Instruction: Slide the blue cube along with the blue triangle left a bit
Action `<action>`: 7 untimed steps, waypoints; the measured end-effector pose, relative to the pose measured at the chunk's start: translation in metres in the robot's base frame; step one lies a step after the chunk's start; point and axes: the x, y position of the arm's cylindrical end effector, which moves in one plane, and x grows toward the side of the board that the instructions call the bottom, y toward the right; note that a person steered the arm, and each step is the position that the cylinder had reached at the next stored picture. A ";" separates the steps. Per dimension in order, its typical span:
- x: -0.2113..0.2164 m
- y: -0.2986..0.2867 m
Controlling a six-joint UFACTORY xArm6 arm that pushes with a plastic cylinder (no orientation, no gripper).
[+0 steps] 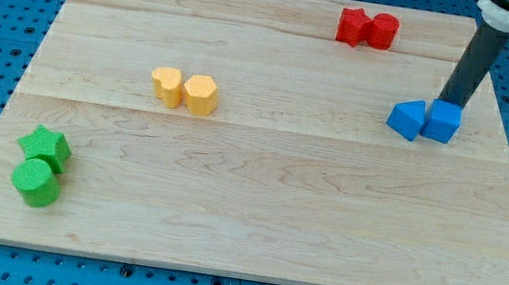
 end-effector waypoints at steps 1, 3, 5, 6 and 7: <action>0.000 0.000; 0.016 0.046; 0.027 -0.014; 0.027 -0.032; 0.036 -0.014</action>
